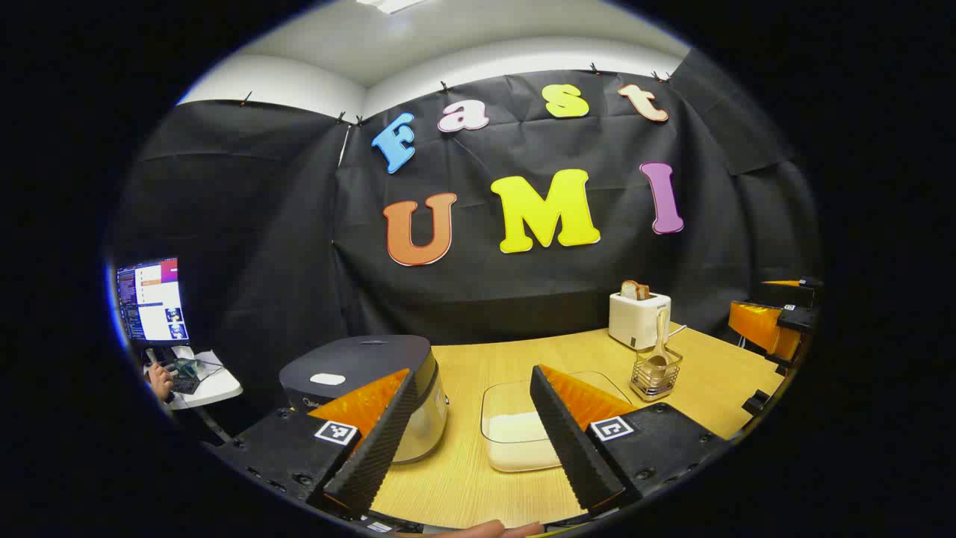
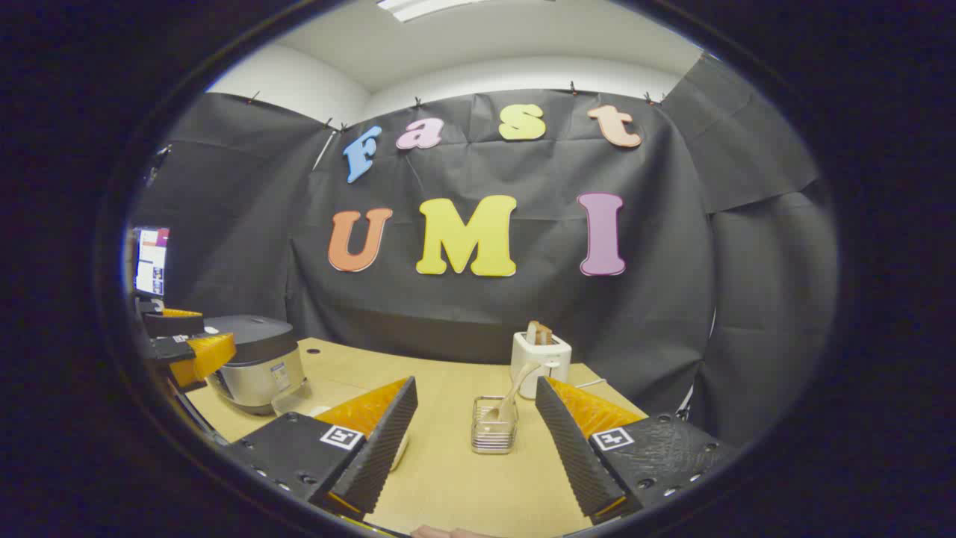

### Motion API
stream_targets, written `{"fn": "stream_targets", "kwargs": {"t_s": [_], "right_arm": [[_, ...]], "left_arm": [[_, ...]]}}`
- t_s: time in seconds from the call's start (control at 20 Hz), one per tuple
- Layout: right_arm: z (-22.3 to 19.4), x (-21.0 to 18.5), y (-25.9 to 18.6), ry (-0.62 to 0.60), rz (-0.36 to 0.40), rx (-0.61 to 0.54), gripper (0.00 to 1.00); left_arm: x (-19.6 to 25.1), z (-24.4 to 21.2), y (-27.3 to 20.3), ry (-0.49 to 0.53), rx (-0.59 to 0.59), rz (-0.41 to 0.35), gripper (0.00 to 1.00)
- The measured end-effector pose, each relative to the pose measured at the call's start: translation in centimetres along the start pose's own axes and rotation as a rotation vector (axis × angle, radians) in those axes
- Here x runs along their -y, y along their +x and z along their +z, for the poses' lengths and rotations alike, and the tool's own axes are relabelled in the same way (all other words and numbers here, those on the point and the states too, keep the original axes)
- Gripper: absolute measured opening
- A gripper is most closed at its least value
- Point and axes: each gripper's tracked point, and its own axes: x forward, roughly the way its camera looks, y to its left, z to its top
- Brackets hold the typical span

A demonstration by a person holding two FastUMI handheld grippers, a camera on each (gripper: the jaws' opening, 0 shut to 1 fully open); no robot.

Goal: Close the left gripper, press the button to open the rice cooker; take a wooden spoon from the chopstick holder with the right hand, scoop a spoonful of rice and pour it into the rice cooker, then put the wooden spoon back into the chopstick holder.

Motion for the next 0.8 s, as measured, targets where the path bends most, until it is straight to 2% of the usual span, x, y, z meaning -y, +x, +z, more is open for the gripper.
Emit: {"fn": "stream_targets", "kwargs": {"t_s": [0.1, 0.3, 0.65, 0.75, 0.8], "right_arm": [[-0.1, -0.1, 0.0, 0.020, 0.011, -0.002, 0.95], [-0.1, 0.0, 0.3, 0.025, 0.026, -0.002, 0.95], [-0.4, 0.3, 0.5, 0.023, 0.027, -0.008, 0.95], [-0.6, 0.5, 0.7, 0.023, 0.028, -0.021, 0.95], [-0.6, 0.8, 0.7, 0.022, 0.022, -0.023, 0.95]], "left_arm": [[-1.6, 0.1, 0.2, -0.018, -0.008, 0.028, 0.97], [-2.9, -0.2, 0.2, -0.047, -0.017, 0.037, 0.97], [-2.5, -0.1, 0.4, -0.037, -0.019, -0.001, 0.97], [-3.1, -0.5, 0.7, -0.038, -0.029, -0.009, 0.95], [-3.2, -0.8, 0.8, -0.040, -0.043, -0.019, 0.91]]}}
